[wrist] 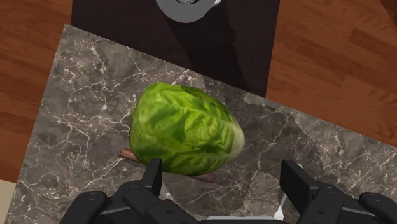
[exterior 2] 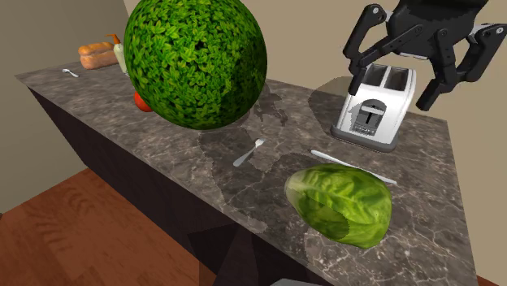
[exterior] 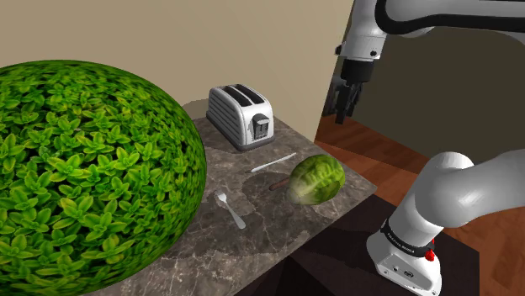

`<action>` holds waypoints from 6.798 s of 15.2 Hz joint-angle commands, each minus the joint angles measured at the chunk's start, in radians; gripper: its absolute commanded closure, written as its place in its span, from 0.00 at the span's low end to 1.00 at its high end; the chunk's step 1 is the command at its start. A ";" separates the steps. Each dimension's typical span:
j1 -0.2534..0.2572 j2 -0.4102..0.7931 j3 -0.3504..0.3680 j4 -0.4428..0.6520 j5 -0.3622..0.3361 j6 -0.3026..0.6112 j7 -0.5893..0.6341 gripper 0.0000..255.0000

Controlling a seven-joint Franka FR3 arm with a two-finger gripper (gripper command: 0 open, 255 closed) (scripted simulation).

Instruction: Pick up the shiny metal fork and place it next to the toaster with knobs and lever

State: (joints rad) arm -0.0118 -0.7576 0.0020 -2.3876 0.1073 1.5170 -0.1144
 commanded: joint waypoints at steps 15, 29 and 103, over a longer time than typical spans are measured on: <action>0.051 0.315 0.264 -0.051 0.125 0.387 0.313 0.00; 0.084 0.865 0.430 0.179 -0.030 0.692 0.696 0.00; 0.122 0.865 0.440 0.555 -0.046 0.311 0.819 1.00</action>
State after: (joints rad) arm 0.1101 0.1124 0.4422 -1.8442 0.0591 1.8439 0.7043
